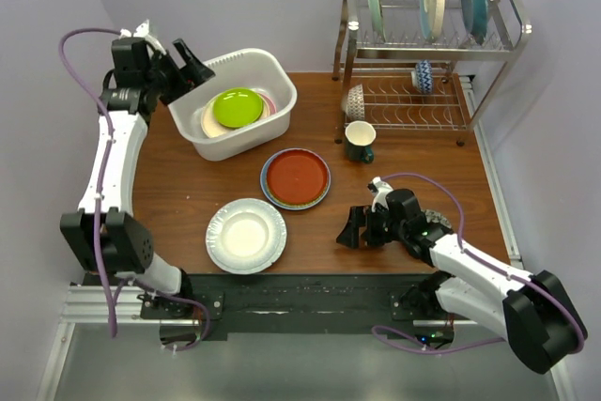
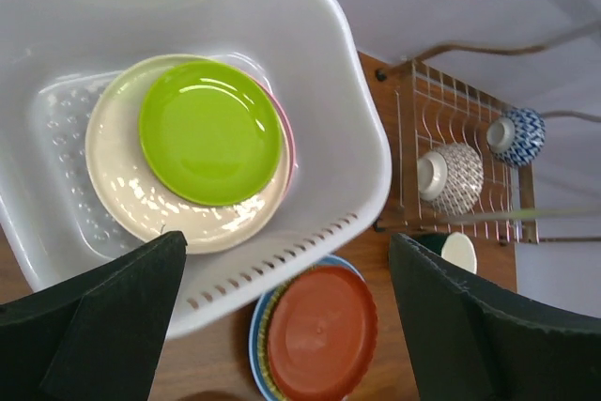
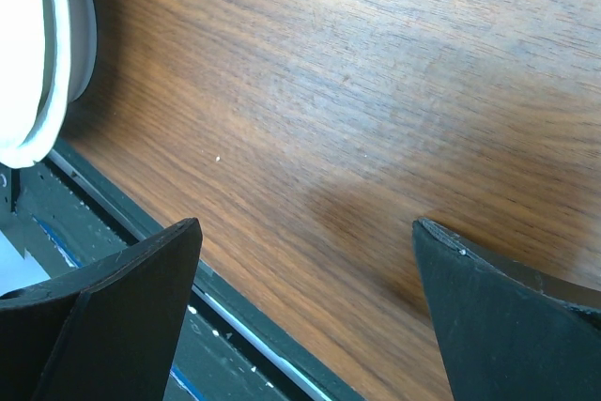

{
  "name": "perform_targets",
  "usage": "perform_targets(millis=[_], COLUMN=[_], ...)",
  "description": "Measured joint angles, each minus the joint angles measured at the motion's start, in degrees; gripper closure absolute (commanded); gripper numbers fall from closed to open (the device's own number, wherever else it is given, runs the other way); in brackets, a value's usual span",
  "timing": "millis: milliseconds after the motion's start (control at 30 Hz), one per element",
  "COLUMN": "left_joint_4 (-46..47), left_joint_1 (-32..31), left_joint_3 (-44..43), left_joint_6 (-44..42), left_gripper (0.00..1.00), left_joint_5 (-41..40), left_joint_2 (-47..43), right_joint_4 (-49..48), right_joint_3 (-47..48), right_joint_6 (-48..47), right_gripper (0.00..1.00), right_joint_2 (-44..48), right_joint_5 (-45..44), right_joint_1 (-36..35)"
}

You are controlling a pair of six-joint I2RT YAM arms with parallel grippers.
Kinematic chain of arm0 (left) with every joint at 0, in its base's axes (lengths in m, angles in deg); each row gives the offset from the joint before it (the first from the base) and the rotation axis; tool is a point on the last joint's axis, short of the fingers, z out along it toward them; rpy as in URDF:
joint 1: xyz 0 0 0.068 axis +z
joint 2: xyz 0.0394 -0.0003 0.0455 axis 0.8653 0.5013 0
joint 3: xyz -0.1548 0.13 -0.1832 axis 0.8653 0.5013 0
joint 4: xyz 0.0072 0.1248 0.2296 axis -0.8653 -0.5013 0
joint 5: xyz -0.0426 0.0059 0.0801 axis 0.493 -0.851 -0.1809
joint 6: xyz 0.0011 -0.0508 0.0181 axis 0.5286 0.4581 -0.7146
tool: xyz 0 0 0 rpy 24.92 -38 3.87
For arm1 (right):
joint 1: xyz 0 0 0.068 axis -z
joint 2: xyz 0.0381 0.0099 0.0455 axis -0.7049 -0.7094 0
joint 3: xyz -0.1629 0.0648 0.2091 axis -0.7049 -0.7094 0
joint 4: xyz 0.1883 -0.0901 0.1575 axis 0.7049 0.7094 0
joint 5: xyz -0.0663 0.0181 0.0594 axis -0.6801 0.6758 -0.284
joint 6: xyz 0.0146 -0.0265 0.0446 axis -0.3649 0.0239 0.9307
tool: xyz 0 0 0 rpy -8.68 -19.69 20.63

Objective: Place the plates into the plastic bin on the countertop
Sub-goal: Place the plate in the plastic bin, then pick up the plate at the center of the board.

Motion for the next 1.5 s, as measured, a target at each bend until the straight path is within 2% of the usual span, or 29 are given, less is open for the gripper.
perform_targets(millis=[100, 267, 500, 667, 867, 1033, 1133, 1167, 1500], left_joint_4=[0.8, 1.4, 3.9, 5.9, 9.1, 12.0, 12.8, 12.9, 14.3], left_joint_1=[-1.6, -8.9, -14.8, -18.4, -23.8, -25.7, -25.9, -26.0, -26.0], left_joint_3=[6.3, 18.4, 34.7, 42.2, 45.4, 45.5, 45.1, 44.7, 40.5], left_joint_6=[-0.5, -0.5, 2.8, 5.7, 8.1, 9.3, 9.6, 9.6, 9.4], left_gripper=[0.09, 0.10, 0.12, 0.13, 0.18, 0.25, 0.35, 0.42, 0.49], left_joint_5=[0.7, 0.5, 0.4, -0.7, -2.3, -3.6, -4.4, -4.7, -5.5], left_joint_2=[-6.1, -13.5, -20.1, -22.2, -19.9, -15.6, -12.1, -10.8, -2.5], right_joint_4=[0.3, 2.2, 2.5, 2.4, 2.8, 2.8, 2.7, 2.8, 2.8], right_joint_3=[0.3, 3.1, 12.4, 18.6, 25.1, 28.9, 29.4, 29.4, 29.4], right_joint_6=[0.0, 0.0, 0.4, 2.2, 3.9, 4.5, 4.6, 4.6, 4.9], right_gripper=[0.01, 0.02, 0.05, 0.10, 0.21, 0.21, 0.21, 0.21, 0.20], right_joint_2=[-0.2, -2.5, -9.9, -17.6, -24.5, -27.5, -27.9, -27.9, -27.9], right_joint_5=[0.0, 0.0, -0.2, -0.6, -1.8, -2.0, -2.0, -2.0, -2.0], right_joint_1=[0.0, 0.0, 0.0, 0.0, 0.0, 0.0, 0.0, 0.0, 0.0])
